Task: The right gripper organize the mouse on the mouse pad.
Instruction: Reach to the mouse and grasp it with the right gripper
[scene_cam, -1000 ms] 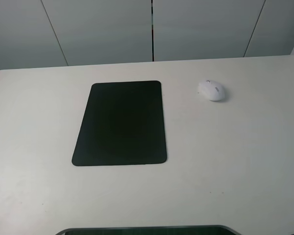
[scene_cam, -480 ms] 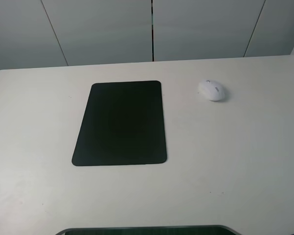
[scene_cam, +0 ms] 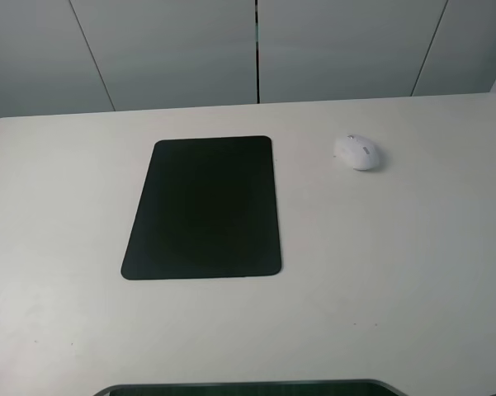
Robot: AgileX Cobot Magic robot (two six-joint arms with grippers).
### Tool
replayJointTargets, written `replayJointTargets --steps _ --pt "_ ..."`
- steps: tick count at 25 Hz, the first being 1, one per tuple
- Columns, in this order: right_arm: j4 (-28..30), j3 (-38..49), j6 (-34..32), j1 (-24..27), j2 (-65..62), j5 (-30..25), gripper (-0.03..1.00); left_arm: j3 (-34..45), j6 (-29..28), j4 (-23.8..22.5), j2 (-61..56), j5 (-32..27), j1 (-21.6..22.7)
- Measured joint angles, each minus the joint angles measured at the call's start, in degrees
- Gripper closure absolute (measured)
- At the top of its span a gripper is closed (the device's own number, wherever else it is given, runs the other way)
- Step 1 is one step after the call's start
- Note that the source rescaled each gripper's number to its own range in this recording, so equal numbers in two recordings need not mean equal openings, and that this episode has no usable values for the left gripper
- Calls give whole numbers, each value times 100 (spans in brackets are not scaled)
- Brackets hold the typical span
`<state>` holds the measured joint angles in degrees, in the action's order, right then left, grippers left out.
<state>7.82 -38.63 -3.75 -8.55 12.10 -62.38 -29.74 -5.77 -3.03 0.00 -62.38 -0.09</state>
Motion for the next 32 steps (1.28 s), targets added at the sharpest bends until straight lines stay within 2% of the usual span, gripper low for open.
replayJointTargets --steps 10,18,32 --pt "-154 -1225 330 0 2460 13 -3 0 0 0 0 0 0" --pt "-475 -1875 563 -12 4439 27 -3 0 0 0 0 0 0" --pt "-554 -3197 504 -552 7079 117 -3 0 0 0 0 0 0"
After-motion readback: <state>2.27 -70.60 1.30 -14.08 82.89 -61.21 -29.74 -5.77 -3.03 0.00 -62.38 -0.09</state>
